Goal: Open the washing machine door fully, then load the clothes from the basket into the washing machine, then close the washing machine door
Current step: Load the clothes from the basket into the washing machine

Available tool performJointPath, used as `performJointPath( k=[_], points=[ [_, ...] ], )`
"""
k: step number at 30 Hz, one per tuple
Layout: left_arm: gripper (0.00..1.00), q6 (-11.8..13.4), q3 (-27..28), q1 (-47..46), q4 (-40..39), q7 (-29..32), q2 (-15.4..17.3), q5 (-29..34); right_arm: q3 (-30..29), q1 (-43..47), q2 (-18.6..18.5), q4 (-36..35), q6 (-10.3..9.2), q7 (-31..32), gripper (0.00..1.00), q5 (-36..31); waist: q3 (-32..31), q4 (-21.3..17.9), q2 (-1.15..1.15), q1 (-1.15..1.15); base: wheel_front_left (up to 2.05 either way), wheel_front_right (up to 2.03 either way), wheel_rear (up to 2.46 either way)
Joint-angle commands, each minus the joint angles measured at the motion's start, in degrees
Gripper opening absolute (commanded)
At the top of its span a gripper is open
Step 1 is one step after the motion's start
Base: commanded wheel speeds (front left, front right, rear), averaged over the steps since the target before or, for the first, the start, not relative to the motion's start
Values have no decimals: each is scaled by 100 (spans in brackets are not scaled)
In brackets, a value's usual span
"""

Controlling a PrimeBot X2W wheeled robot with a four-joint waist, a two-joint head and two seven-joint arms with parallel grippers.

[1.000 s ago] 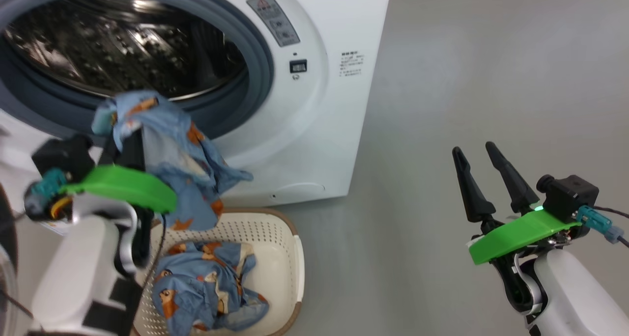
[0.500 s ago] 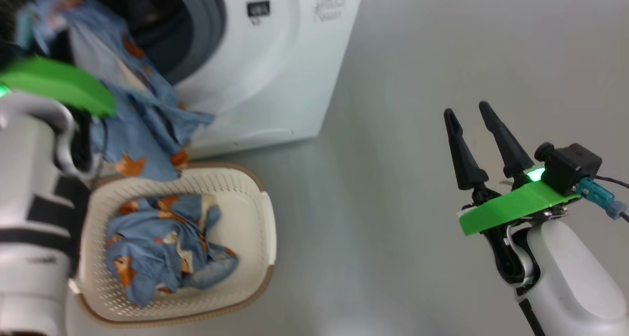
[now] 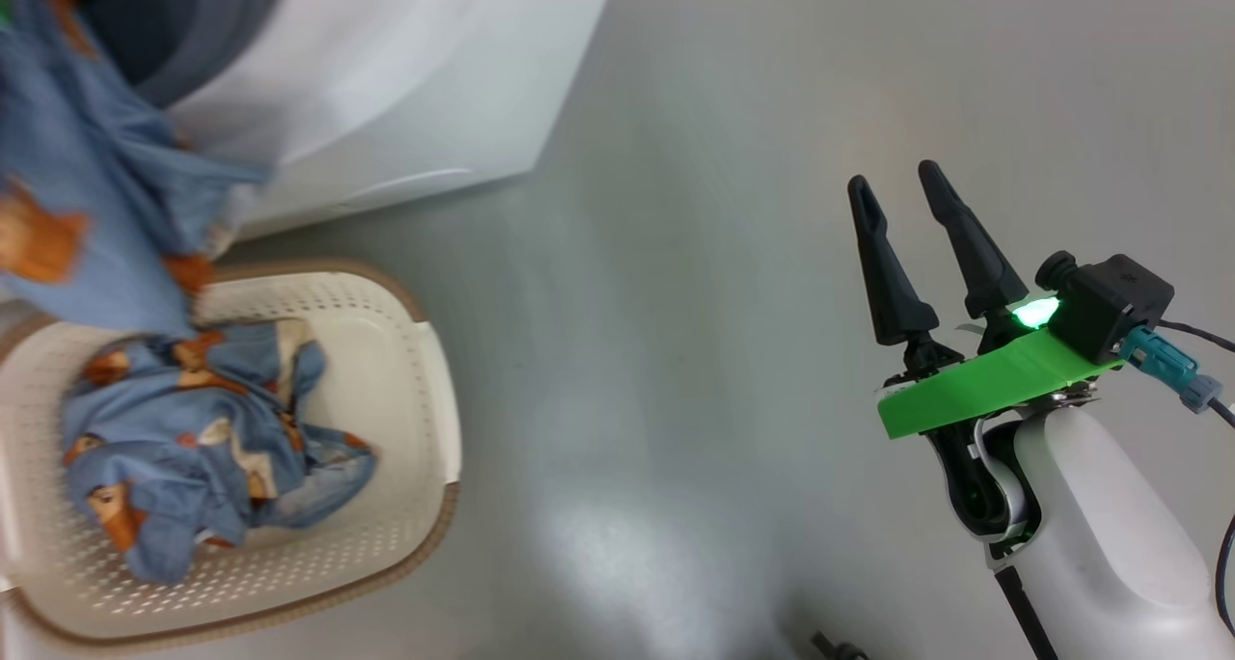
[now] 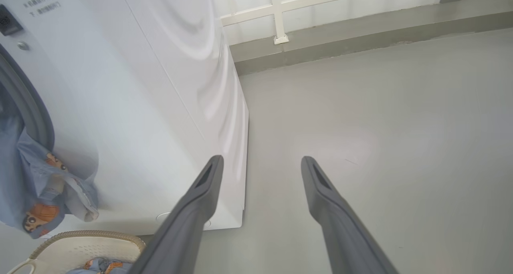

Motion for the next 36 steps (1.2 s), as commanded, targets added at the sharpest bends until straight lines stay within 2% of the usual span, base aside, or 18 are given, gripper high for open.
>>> performJointPath(
  k=[1, 3, 7, 8, 9, 12, 13, 23, 30, 36],
  points=[
    [0, 147, 214, -247, -411, -73, 350, 145, 36, 80, -7, -131, 26, -45, 100, -46, 241, -247, 0, 0, 0, 0, 0],
    [0, 296, 388, -231, -762, -74, 419, 294, 24, 89, 13, -130, 26, -45, 100, -51, 249, -280, 0, 0, 0, 0, 0],
    [0, 347, 544, -72, -910, -75, 399, 447, 24, 105, 41, -110, 26, -45, 100, -59, 214, -300, 0, 0, 0, 0, 0],
    [34, 338, 561, -41, -827, -75, 371, 466, 27, 110, 48, -100, 26, -45, 100, -62, 192, -296, 0, 0, 0, 0, 0],
    [100, 326, 560, -19, -702, -75, 341, 483, 35, 112, 54, -89, 26, -45, 100, -64, 172, -288, 0, 0, 0, 0, 0],
    [100, 267, 479, -3, -164, -64, 234, 517, 66, 107, 50, -57, 26, -45, 100, -68, 85, -239, 0, 0, 0, 0, 0],
    [100, 178, 390, -33, 217, 63, 164, 532, 83, 102, 34, -36, 26, -45, 100, -69, 23, -198, 0, 0, 0, 0, 0],
    [100, -84, 291, 93, 1068, 40, -31, 451, 164, 77, -45, 54, 26, -45, 100, -35, -394, 16, 0, 0, 0, 0, 0],
    [100, -192, 275, 625, 1009, -69, -215, 422, 197, 120, -120, 176, 26, -45, 100, 28, -945, 249, 0, 0, 0, 0, 0],
    [100, -144, 257, 1293, 320, -75, -309, 607, 175, 182, -189, 225, 26, -45, 100, 63, -1374, 423, 0, 0, 0, 0, 0]
  ],
)
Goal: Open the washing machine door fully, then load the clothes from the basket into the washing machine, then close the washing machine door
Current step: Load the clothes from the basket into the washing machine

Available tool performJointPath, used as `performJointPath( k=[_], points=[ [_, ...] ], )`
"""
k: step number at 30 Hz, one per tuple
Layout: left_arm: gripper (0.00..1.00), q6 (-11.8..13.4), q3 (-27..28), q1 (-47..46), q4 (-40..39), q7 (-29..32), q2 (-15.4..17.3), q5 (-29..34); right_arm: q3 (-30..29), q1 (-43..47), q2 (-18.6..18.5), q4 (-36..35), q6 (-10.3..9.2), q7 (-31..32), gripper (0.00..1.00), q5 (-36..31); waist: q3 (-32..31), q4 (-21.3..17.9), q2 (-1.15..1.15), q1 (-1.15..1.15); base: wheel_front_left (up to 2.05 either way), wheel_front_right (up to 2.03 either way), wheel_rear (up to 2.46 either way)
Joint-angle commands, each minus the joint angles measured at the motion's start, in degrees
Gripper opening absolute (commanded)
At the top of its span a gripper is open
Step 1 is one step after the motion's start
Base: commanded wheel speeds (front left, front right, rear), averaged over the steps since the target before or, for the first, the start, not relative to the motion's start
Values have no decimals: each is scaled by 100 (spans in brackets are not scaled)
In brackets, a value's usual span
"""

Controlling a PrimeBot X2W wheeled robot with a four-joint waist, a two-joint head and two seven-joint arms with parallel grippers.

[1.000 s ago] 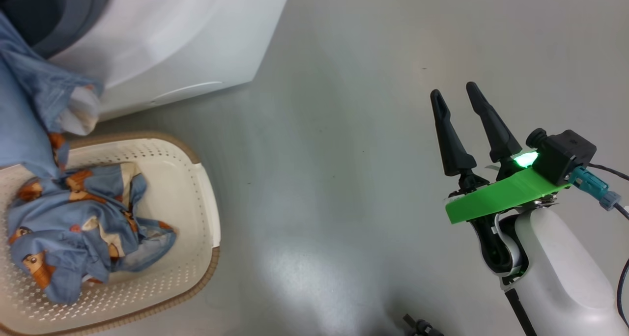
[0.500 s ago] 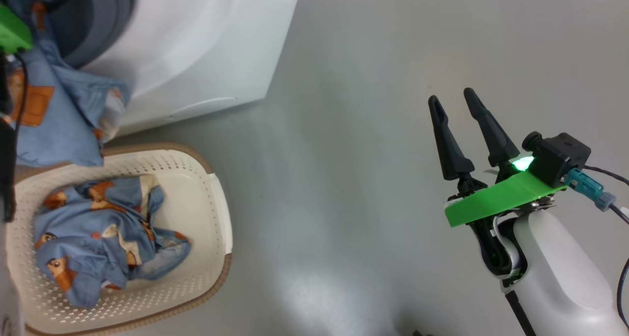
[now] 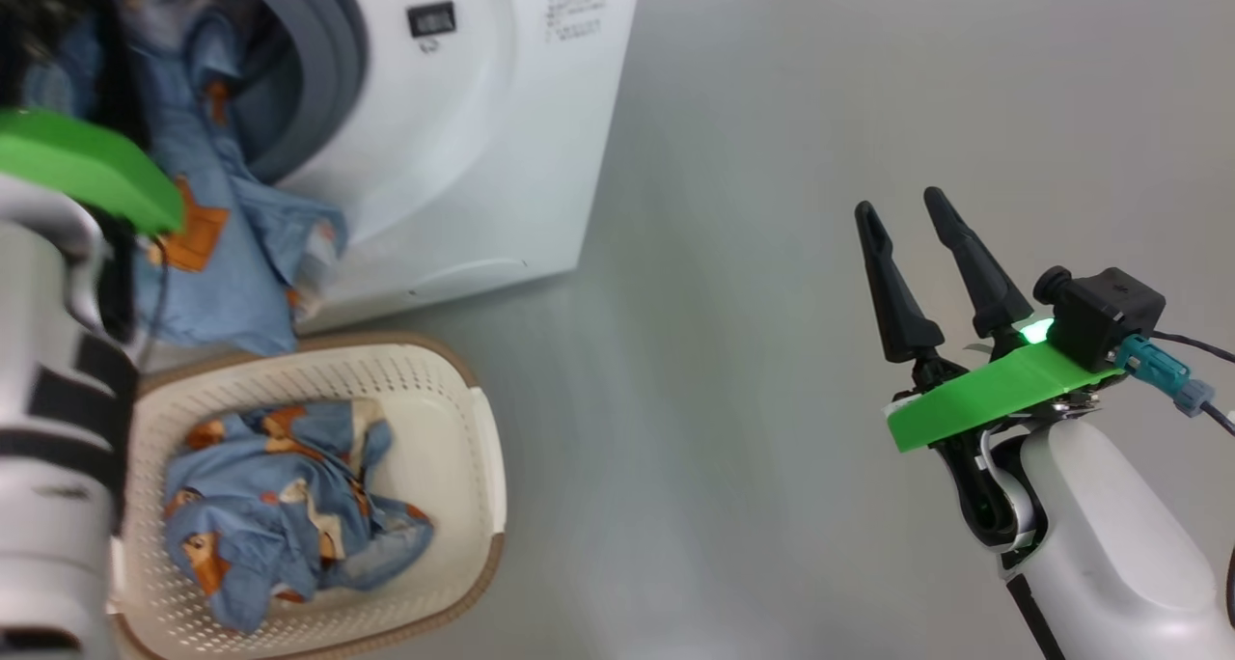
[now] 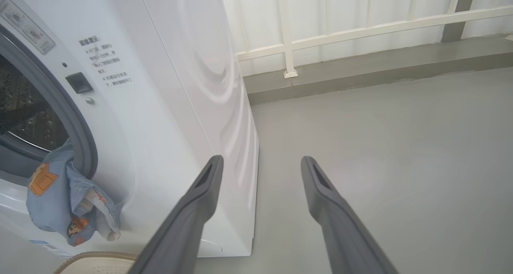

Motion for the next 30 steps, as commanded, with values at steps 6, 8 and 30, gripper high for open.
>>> performJointPath(
  k=[6, 8, 30],
  points=[
    [100, 127, 196, 1073, -998, -35, -42, 169, 53, 311, -72, -113, 26, -45, 100, 63, -763, 360, 0, 0, 0, 0, 0],
    [100, 140, 241, 1366, -1241, -35, -92, 208, 51, 363, -79, -112, 26, -45, 100, 64, -899, 403, 0, 0, 0, 0, 0],
    [100, 325, 835, 4353, -3813, -36, -470, 446, -175, 881, -255, -148, 26, -45, 100, 9, -1917, 835, 0, 0, 0, 0, 0]
  ],
)
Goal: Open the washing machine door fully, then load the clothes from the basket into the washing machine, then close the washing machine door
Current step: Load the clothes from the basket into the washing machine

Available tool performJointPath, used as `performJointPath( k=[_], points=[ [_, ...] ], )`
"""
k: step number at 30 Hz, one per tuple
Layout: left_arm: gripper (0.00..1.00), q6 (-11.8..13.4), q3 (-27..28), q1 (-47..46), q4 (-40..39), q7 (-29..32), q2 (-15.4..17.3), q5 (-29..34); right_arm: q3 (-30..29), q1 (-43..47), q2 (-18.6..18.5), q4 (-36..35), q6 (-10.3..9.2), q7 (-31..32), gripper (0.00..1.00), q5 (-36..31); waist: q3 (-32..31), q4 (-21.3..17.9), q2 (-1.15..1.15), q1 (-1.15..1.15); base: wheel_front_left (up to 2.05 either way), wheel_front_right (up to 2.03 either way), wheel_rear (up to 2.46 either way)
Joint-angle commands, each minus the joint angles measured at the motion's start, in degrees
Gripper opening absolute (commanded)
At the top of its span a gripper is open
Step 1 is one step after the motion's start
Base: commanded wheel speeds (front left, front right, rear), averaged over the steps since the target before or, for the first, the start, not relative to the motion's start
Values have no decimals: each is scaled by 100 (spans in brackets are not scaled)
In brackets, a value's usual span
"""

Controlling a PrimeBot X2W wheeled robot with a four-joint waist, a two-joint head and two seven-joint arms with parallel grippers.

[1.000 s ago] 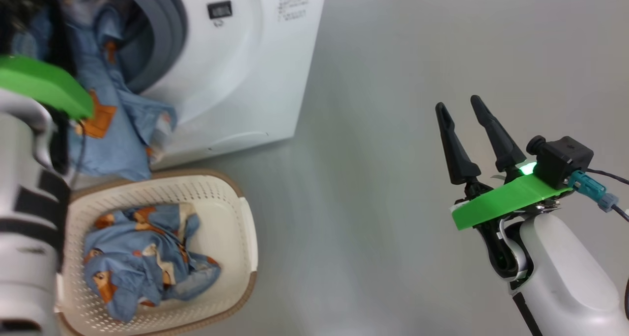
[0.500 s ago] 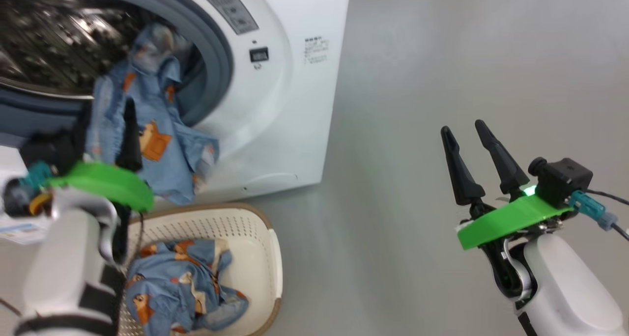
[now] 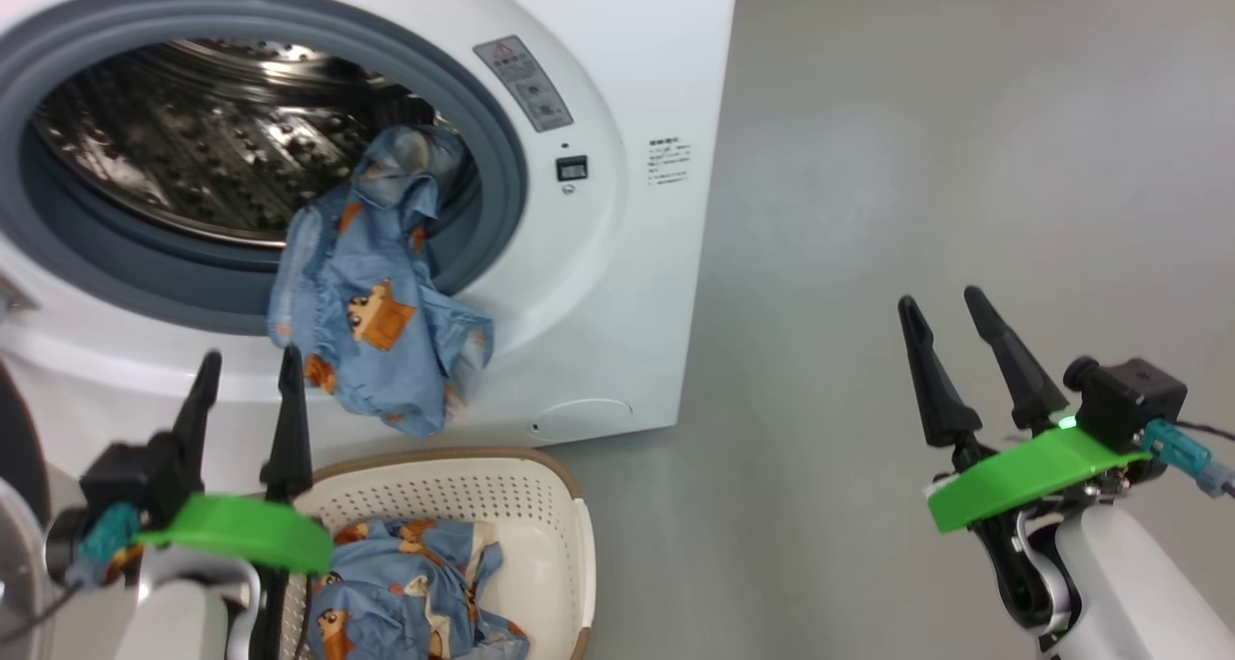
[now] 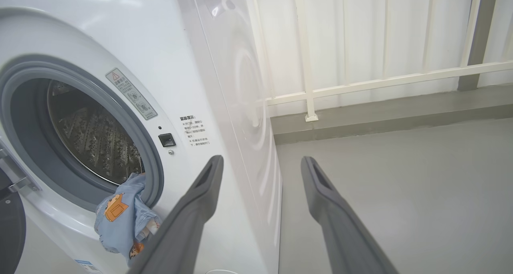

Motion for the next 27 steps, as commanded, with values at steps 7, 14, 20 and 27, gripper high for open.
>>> performJointPath(
  k=[7, 14, 20, 27],
  points=[
    [100, 114, 242, 613, -741, -36, 55, 95, 21, 189, -81, -160, 26, -46, 100, -89, -230, 188, 0, 0, 0, 0, 0],
    [100, 240, 267, 970, -1103, -35, -5, 87, -12, 260, -112, -160, 26, -46, 100, -117, -323, 206, 0, 0, 0, 0, 0],
    [100, 295, 259, 1061, -1272, 27, 3, 53, -2, 279, -132, -168, 26, -46, 100, -129, -317, 208, 0, 0, 0, 0, 0],
    [100, 315, 238, 1073, -1314, 64, -12, -2, 12, 252, -161, -154, 26, -46, 100, -122, -295, 220, 0, 0, 0, 0, 0]
  ],
)
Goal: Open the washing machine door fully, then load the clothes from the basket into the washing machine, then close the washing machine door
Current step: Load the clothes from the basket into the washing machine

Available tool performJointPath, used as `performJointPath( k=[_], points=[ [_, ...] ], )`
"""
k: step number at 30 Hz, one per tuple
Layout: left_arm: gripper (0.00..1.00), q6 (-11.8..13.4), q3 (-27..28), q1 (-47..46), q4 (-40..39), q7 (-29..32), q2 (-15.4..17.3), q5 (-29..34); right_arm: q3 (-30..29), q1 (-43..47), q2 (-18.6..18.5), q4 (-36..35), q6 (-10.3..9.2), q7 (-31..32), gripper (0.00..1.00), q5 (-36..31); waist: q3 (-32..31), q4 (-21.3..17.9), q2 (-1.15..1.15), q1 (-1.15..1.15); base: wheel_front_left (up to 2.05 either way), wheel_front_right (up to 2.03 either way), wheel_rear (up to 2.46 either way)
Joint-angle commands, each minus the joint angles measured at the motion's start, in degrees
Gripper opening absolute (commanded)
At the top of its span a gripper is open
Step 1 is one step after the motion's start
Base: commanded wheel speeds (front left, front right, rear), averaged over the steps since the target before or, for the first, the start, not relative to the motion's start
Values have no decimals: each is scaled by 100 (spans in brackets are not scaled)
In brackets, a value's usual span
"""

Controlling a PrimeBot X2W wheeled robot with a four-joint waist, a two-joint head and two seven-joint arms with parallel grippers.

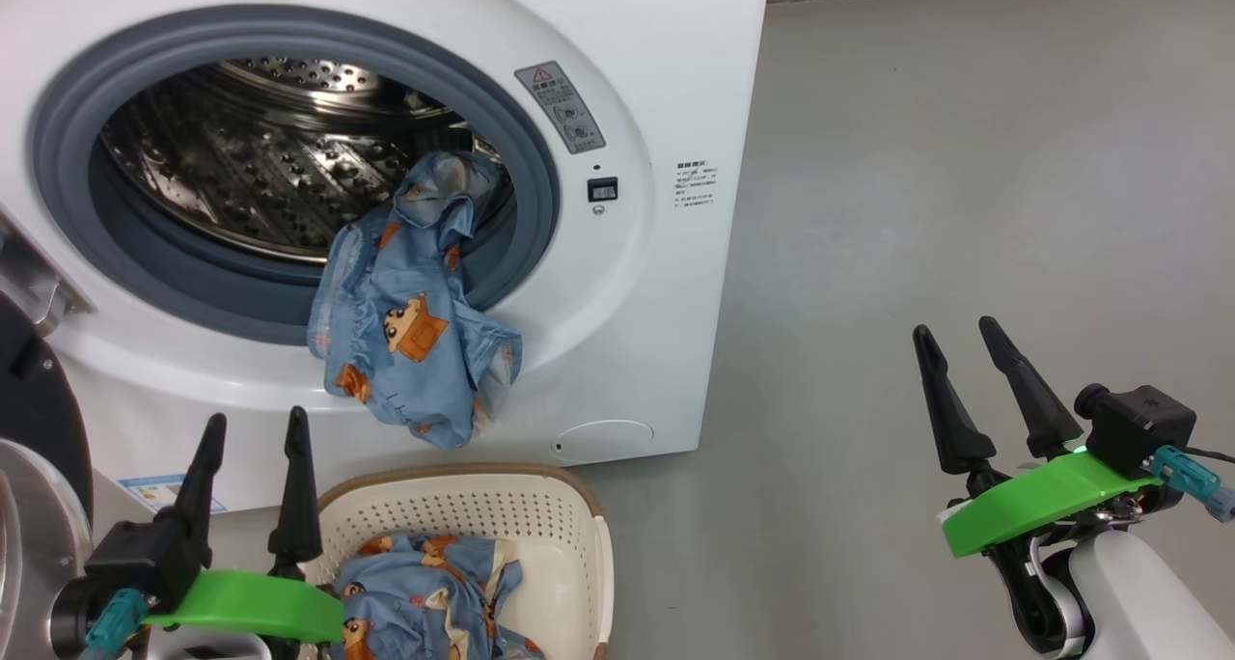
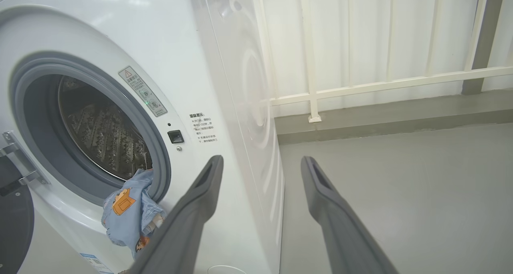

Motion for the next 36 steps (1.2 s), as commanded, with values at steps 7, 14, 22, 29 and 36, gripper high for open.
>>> performJointPath(
  k=[7, 14, 22, 29, 36],
  points=[
    [100, 59, 137, -39, -140, 16, 82, -71, 160, -72, -103, -119, 26, -46, 100, -55, -2, -4, 0, 0, 0, 0, 0],
    [100, 69, 106, -19, -130, 35, 95, -109, 217, -76, -92, -104, 26, -46, 100, -46, -10, -47, 0, 0, 0, 0, 0],
    [100, 9, 25, -31, 30, 187, 76, -215, 261, -100, -91, -95, 26, -46, 100, -27, 26, -123, 0, 0, 0, 0, 0],
    [100, -170, -86, -294, 601, 321, 110, -314, 302, -174, -81, -128, 26, -46, 100, -20, 288, -291, 0, 0, 0, 0, 0],
    [100, -390, -196, -890, 1445, 340, 143, -367, 263, -298, -59, -190, 26, -46, 100, -34, 710, -496, 0, 0, 0, 0, 0]
  ],
)
